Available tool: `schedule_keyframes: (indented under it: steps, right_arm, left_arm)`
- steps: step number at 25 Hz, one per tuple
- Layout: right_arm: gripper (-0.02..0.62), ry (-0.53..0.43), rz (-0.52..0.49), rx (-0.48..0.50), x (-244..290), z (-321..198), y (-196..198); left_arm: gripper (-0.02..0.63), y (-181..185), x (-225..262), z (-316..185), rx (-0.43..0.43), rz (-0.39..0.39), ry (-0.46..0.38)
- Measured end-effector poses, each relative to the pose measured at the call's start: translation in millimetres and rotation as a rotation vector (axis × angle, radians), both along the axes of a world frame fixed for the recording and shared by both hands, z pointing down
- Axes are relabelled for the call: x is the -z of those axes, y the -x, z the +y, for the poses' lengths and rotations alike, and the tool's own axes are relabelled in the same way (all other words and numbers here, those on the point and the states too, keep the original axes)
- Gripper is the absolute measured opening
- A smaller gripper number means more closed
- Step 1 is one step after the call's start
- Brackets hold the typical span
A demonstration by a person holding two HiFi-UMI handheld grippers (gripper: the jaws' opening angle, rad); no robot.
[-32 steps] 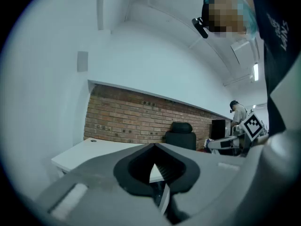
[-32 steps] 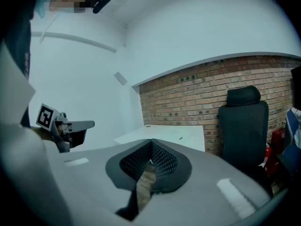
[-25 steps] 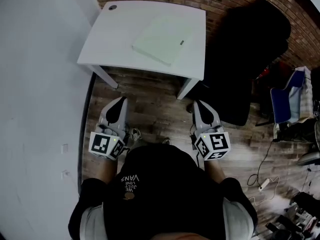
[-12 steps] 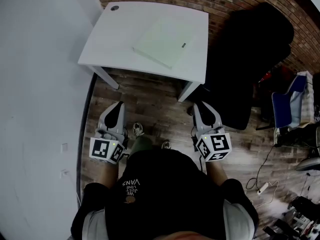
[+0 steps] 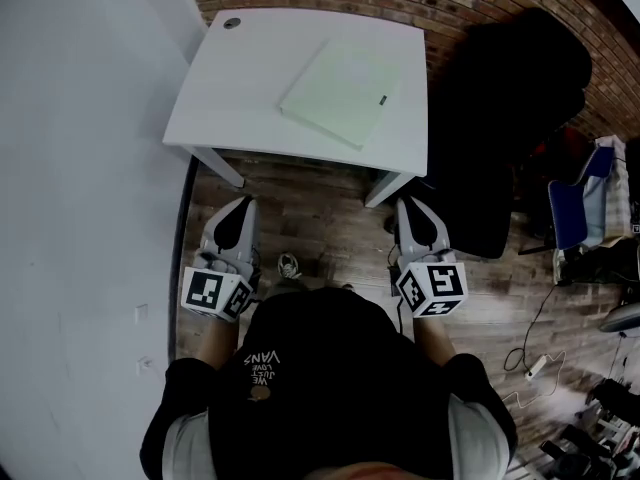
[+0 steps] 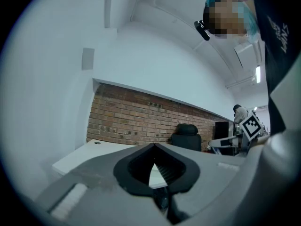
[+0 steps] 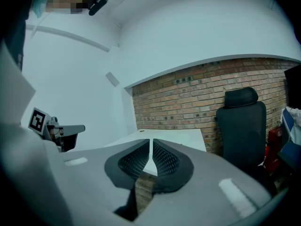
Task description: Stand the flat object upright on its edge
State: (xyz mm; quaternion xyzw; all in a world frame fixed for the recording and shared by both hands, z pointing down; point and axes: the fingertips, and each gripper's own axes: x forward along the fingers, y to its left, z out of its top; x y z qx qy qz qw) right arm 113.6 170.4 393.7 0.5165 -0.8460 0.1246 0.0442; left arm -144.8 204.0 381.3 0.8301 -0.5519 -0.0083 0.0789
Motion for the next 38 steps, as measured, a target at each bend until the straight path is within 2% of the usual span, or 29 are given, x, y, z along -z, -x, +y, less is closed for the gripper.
schedule_keyframes:
  steps: [18, 28, 38]
  right_arm:
    - [0.005, 0.016, -0.013, -0.210, -6.9, -26.8, 67.2]
    - [0.005, 0.042, -0.009, -0.251, -15.3, -39.6, 70.8]
    - [0.005, 0.045, -0.017, -0.257, -21.7, -91.3, 61.1]
  left_arm:
    - [-0.002, 69.7, -8.5, -71.8, -0.213, -0.011, 0.010]
    - [-0.002, 70.5, -19.4, -101.0, -0.265, -0.001, 0.037]
    - [-0.002, 67.9, -21.5, -159.4, -0.259, -0.028, 0.035]
